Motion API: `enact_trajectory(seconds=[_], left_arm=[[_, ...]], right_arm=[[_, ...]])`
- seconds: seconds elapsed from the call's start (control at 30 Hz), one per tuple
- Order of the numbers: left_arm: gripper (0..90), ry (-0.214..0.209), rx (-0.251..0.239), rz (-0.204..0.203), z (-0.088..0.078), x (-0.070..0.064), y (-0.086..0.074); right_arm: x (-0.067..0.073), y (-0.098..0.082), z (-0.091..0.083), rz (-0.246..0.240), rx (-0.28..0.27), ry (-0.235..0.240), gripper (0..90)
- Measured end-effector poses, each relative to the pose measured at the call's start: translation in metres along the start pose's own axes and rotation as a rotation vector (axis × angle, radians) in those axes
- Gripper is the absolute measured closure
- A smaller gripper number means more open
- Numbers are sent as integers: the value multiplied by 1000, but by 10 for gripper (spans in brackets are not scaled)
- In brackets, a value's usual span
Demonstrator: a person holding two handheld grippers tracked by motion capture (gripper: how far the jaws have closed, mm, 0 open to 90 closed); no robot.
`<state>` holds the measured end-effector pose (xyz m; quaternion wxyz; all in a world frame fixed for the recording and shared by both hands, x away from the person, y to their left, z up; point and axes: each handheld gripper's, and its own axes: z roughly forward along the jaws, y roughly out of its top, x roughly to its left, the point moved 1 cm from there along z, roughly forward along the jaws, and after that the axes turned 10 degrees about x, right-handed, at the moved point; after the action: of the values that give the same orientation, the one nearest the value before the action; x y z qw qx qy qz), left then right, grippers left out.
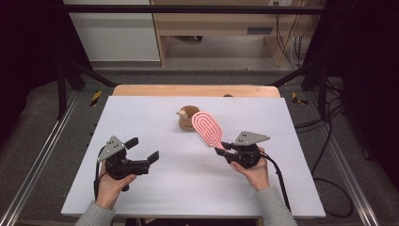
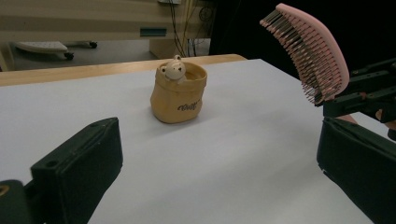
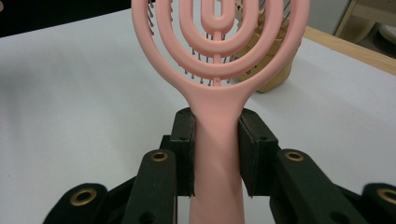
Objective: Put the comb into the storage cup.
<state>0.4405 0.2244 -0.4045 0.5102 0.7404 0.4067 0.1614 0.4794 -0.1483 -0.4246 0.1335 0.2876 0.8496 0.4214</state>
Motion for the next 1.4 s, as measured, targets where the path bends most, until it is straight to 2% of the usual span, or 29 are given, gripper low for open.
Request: enact_trajectory(seconds=[0.87, 1.4], left_arm=[[3, -58, -25, 13, 27, -27, 25], [3, -81, -31, 17, 39, -39, 37]], right_arm=[[1, 0, 0, 2, -25, 7, 703], [1, 1, -1, 8, -31, 13, 703]])
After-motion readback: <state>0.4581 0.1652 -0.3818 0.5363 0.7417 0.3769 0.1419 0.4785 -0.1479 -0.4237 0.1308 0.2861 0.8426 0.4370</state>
